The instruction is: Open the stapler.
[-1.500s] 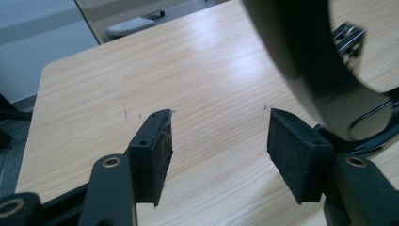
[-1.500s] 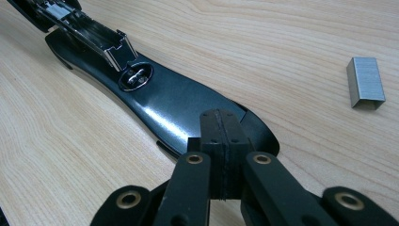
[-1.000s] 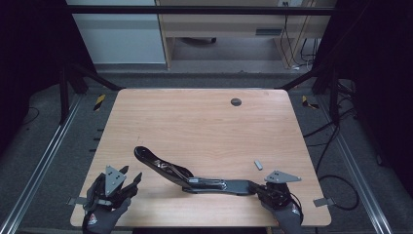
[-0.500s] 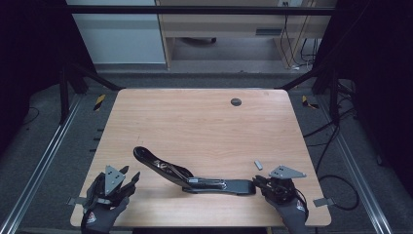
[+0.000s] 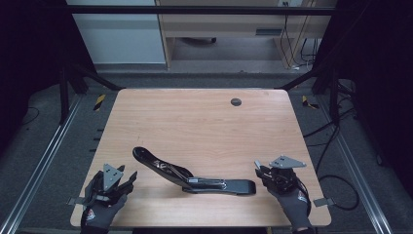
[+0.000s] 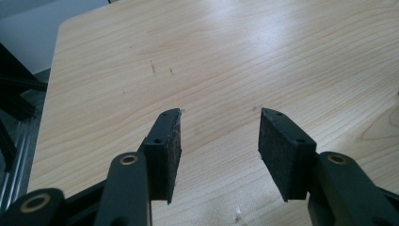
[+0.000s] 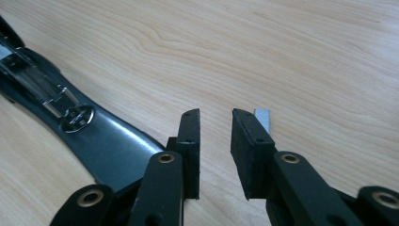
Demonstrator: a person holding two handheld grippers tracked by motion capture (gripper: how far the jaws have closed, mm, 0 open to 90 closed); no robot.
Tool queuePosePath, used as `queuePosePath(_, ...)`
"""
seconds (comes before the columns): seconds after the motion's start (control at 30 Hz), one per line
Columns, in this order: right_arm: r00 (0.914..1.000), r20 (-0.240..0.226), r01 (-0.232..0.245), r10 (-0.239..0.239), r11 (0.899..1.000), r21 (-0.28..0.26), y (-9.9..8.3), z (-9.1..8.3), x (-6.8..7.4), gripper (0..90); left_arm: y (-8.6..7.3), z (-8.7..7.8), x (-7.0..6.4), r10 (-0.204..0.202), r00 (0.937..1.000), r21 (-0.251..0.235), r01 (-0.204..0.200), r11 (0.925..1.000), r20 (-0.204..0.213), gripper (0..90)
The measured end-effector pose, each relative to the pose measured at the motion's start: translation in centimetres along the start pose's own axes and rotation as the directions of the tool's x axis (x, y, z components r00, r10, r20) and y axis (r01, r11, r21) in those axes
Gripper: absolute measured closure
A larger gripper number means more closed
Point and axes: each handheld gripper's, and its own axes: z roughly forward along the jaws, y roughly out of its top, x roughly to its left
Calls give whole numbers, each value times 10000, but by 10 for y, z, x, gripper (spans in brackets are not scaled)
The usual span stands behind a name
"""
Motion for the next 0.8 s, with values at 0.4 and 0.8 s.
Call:
queuePosePath(0.4,9988,487,66,-85,9992,386,11,8,-10,715,-1,5,2,-78,9999,319,81,9995,-85,478)
queuePosePath(0.8,9967,783,138,-188,9979,636,21,19,-19,712,-2,6,3,-144,9999,426,147,9990,-93,480)
